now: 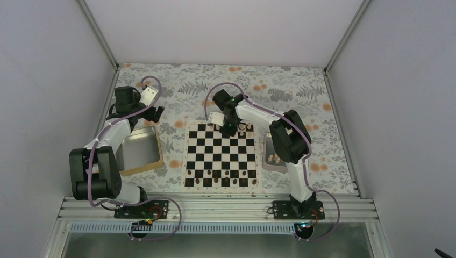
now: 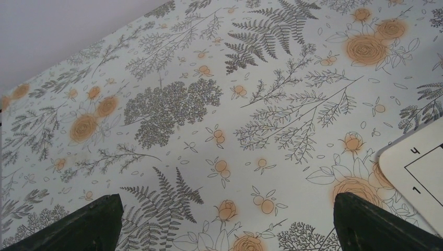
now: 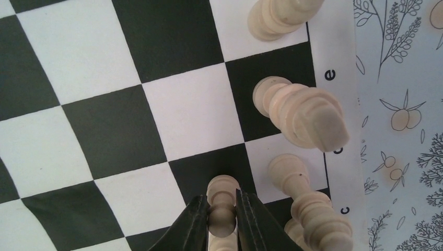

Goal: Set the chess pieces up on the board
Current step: Place the chess piece on the chessboard, then pick up the chess piece from the storage box, then place the chess piece on the chessboard, then adjust the chess piece on the chessboard.

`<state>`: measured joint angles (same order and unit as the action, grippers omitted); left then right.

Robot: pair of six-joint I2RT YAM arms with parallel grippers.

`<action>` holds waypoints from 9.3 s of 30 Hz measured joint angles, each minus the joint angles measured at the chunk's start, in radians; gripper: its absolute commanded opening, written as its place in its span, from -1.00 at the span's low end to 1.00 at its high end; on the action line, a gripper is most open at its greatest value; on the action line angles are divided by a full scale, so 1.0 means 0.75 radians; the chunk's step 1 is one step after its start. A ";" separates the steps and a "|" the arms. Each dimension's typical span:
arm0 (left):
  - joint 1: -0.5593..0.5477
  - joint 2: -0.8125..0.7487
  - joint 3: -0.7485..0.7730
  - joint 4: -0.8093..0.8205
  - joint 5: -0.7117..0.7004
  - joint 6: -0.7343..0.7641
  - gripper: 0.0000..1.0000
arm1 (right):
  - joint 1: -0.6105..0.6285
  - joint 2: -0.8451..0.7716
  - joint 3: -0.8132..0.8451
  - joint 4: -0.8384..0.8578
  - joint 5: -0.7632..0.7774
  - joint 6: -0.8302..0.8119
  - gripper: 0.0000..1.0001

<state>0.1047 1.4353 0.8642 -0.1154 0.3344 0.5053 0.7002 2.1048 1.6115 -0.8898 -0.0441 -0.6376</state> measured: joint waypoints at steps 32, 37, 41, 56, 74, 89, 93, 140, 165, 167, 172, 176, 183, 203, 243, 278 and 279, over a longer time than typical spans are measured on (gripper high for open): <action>0.000 0.000 0.004 -0.023 0.011 0.001 1.00 | -0.094 -0.414 -0.078 -0.055 0.051 0.020 -0.13; 0.000 -0.001 0.005 -0.023 -0.002 0.000 1.00 | -0.315 -0.750 -0.320 -0.077 0.080 -0.011 -0.04; 0.000 0.000 0.011 -0.023 -0.016 -0.001 1.00 | -0.426 -0.914 -0.561 -0.109 0.100 -0.056 -0.03; 0.000 0.000 0.030 -0.024 -0.078 -0.002 1.00 | -0.544 -0.983 -0.942 -0.130 0.093 -0.080 -0.10; 0.000 0.001 0.030 -0.024 -0.088 -0.002 1.00 | -0.544 -0.858 -0.991 -0.030 0.059 -0.050 -0.40; 0.000 0.016 0.030 -0.019 -0.087 -0.001 1.00 | -0.552 -0.835 -0.925 -0.043 0.072 -0.031 -0.81; 0.000 0.016 0.030 -0.019 -0.087 -0.002 1.00 | -0.552 -0.835 -0.796 -0.092 0.075 -0.032 -0.83; 0.000 -0.005 0.030 -0.030 0.014 -0.006 1.00 | 0.218 0.369 0.643 -0.247 0.061 -0.082 -0.78; 0.000 -0.006 0.030 -0.052 0.070 -0.004 1.00 | 0.227 0.359 0.655 -0.113 0.111 -0.092 -0.01; -0.002 -0.006 0.032 -0.066 0.087 0.002 1.00 | 0.224 0.314 0.636 -0.099 0.125 -0.090 0.06; -0.055 -0.017 0.049 -0.133 0.140 0.040 1.00 | 0.177 0.091 0.513 -0.065 0.160 -0.062 0.21; -0.212 -0.030 0.076 -0.208 0.122 0.103 1.00 | 0.047 -0.146 0.342 -0.032 0.171 -0.028 0.36; -0.505 -0.019 0.148 -0.302 0.103 0.274 1.00 | -0.305 -0.507 -0.083 0.064 0.140 0.031 0.69; -0.690 0.365 0.220 -0.346 0.137 0.524 0.30 | -0.527 -0.747 -0.421 0.274 -0.099 0.044 0.49; -0.756 0.541 0.368 -0.475 -0.123 0.534 -0.53 | -0.525 -0.728 -0.425 0.279 -0.105 0.043 0.19; -0.750 0.570 0.471 -0.490 -0.161 0.538 -0.66 | -0.525 -0.725 -0.434 0.278 -0.104 0.043 0.13; -0.749 0.577 0.471 -0.495 -0.161 0.539 -0.66 | -0.525 -0.723 -0.436 0.278 -0.104 0.043 0.13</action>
<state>-0.4572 1.8679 1.2175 -0.4866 0.2134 0.9092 0.3061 1.5623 1.2846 -0.6815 -0.1223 -0.6056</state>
